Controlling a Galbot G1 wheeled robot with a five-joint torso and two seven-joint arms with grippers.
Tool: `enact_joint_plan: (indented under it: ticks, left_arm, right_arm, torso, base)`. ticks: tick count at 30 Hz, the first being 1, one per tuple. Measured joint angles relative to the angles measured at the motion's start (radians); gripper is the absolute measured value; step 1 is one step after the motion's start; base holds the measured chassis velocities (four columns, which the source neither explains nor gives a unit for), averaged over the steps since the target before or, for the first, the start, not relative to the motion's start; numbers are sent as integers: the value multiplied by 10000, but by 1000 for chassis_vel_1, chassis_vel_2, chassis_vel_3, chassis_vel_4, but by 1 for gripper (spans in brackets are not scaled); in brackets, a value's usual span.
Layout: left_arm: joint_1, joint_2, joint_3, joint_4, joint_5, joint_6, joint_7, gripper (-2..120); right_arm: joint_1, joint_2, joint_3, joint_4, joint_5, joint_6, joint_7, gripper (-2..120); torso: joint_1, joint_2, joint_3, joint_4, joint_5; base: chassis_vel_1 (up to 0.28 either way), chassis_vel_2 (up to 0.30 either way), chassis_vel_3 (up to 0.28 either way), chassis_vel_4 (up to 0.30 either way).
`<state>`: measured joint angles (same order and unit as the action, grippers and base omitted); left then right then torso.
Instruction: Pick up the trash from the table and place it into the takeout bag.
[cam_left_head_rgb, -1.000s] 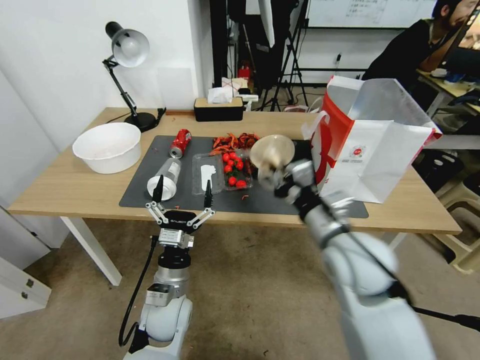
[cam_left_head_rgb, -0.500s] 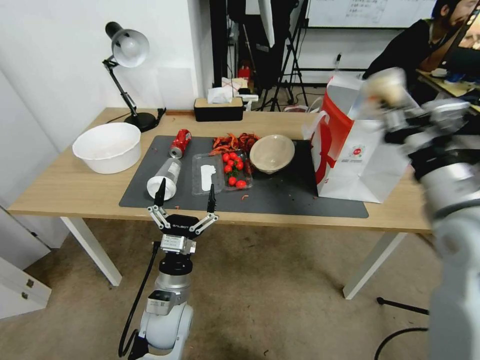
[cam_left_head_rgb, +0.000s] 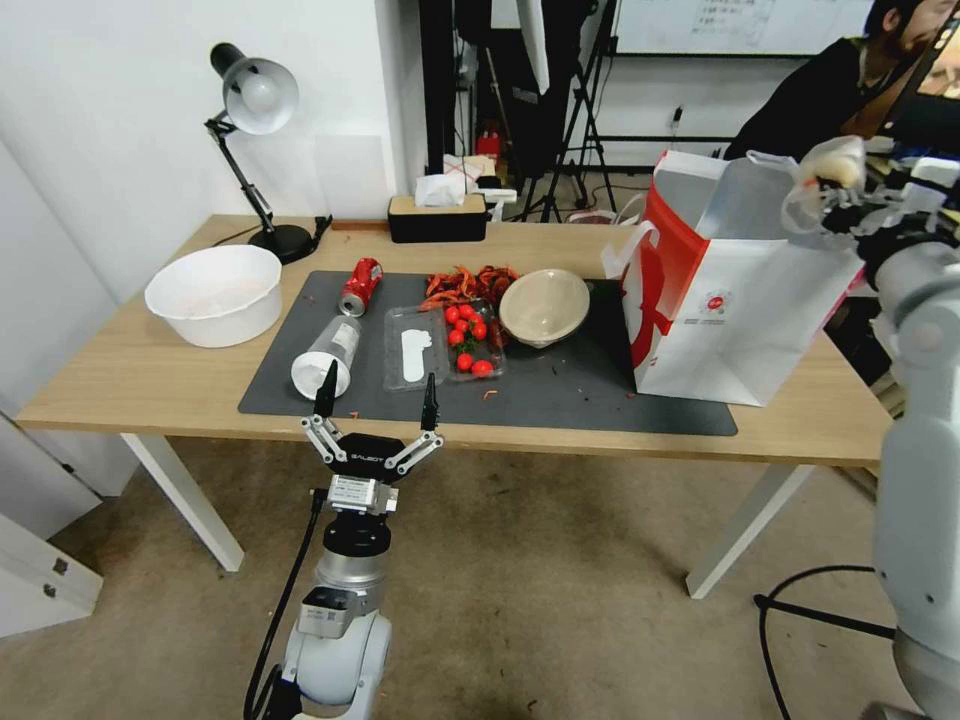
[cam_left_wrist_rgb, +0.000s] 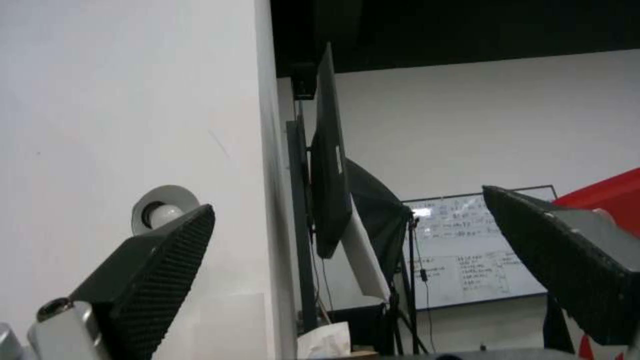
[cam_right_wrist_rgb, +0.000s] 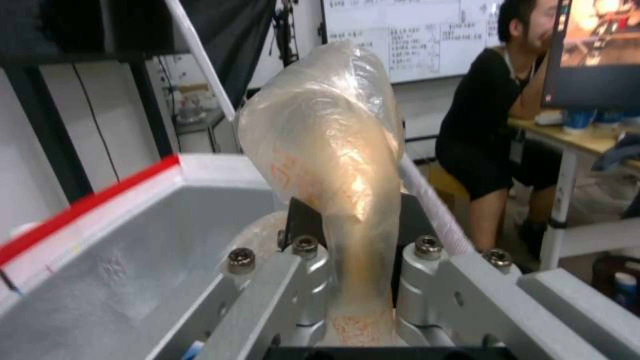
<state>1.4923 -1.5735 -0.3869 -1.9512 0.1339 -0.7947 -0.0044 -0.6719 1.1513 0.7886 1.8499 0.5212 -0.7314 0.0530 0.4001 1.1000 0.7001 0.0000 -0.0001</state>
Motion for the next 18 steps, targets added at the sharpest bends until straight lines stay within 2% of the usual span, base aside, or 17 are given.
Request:
enact_joint_plan:
  ticks: [10,12,14,16,17,18]
  left_arm:
    - [46,-55,-6,-85,44,10,4,100]
    - [57,-77,3,-95,63,12,6,100]
    - [62,-79,8,-98,66,12,6,100]
    - [68,-71,11,-107,68,12,6,100]
    - [68,-71,11,-107,68,12,6,100]
    - [70,-63,10,-117,68,12,7,100]
  right_arm:
    - [-76,97,-151,-201,-124,20,-117,9]
    - [-80,95,-154,-68,-104,11,-123,20]
    - [-94,94,-156,-25,-102,10,-124,24]
    - [-128,93,-157,37,-101,9,-126,34]
    - [-128,93,-157,37,-101,9,-126,34]
    - [-143,93,-157,59,-102,9,-127,39]
  torso:
    - [0,0,0,-1,2]
    - [0,0,-1,-1,0]
    - [0,0,-1,-1,0]
    - [0,0,-1,-1,0]
    - [0,0,-1,-1,0]
    - [0,0,0,-1,0]
  base:
    - [0,0,0,0]
    - [0,0,0,0]
    - [0,0,0,0]
    - [0,0,0,0]
    - [0,0,0,0]
    - [0,0,0,0]
